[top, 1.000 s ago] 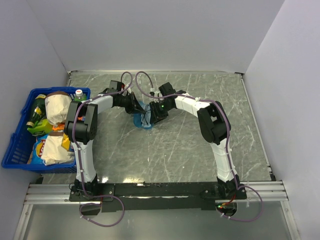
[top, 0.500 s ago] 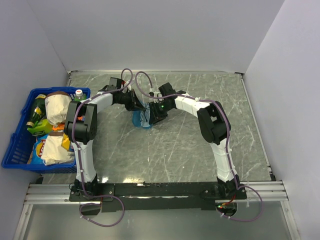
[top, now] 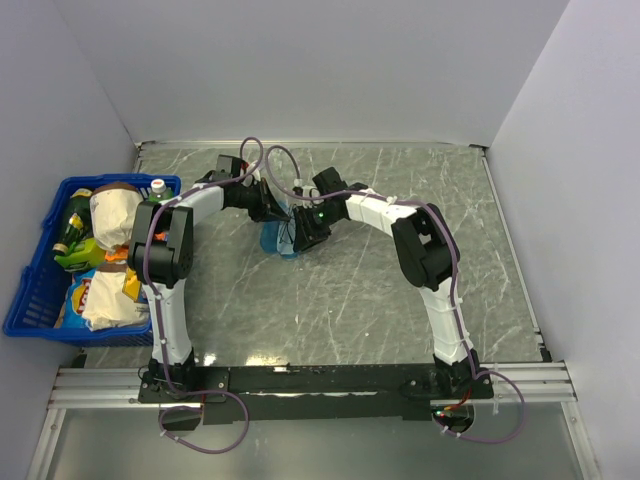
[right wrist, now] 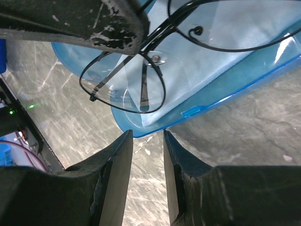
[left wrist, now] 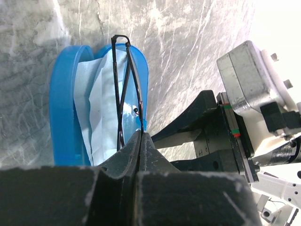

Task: Organize the sunglasses
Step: Place the sunglasses in the sunglasses case.

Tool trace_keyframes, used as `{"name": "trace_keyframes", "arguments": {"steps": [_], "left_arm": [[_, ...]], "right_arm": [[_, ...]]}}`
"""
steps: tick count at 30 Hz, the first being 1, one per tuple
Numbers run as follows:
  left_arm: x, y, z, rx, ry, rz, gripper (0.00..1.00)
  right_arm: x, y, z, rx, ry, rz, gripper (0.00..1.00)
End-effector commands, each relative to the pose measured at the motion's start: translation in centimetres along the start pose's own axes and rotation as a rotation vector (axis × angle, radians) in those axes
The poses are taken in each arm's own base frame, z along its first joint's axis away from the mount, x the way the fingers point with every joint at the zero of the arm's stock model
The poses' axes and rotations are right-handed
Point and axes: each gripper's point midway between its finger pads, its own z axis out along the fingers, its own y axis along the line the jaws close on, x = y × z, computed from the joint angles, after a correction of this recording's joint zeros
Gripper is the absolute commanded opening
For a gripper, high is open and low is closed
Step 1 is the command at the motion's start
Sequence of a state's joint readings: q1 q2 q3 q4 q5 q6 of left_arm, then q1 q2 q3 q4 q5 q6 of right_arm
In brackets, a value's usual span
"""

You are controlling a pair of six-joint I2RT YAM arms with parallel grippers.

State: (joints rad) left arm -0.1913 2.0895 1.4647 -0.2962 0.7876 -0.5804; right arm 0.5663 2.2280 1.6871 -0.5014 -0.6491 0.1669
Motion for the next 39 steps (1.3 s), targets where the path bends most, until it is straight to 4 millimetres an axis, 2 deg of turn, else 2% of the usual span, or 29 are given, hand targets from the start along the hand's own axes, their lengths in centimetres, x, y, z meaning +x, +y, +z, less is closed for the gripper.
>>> {"name": "trace_keyframes", "arguments": {"steps": [1, 15, 20, 23, 33, 39], "left_arm": [[-0.9, -1.1, -0.3, 0.036, -0.024, 0.02, 0.01], [-0.1, 0.6, 0.7, 0.018, -0.01, -0.005, 0.01], [0.1, 0.9, 0.8, 0.014, -0.001, -0.004, 0.08], [0.2, 1.2, 0.9, 0.0, 0.0, -0.007, 0.19], [0.4, 1.2, 1.0, -0.007, 0.002, 0.0, 0.22], [0.2, 1.1, 0.7, -0.017, -0.004, 0.009, 0.31]], "right_arm": [[-0.2, 0.7, 0.7, -0.034, -0.002, -0.016, 0.4], [-0.2, 0.9, 0.7, -0.04, -0.003, -0.019, 0.4], [-0.3, 0.8, 0.7, -0.033, -0.004, -0.02, 0.4], [-0.3, 0.7, 0.6, -0.03, -0.005, -0.023, 0.41], [-0.6, 0.7, 0.4, -0.018, -0.014, -0.032, 0.41], [-1.0, 0.7, -0.1, -0.005, -0.027, -0.043, 0.41]]}}
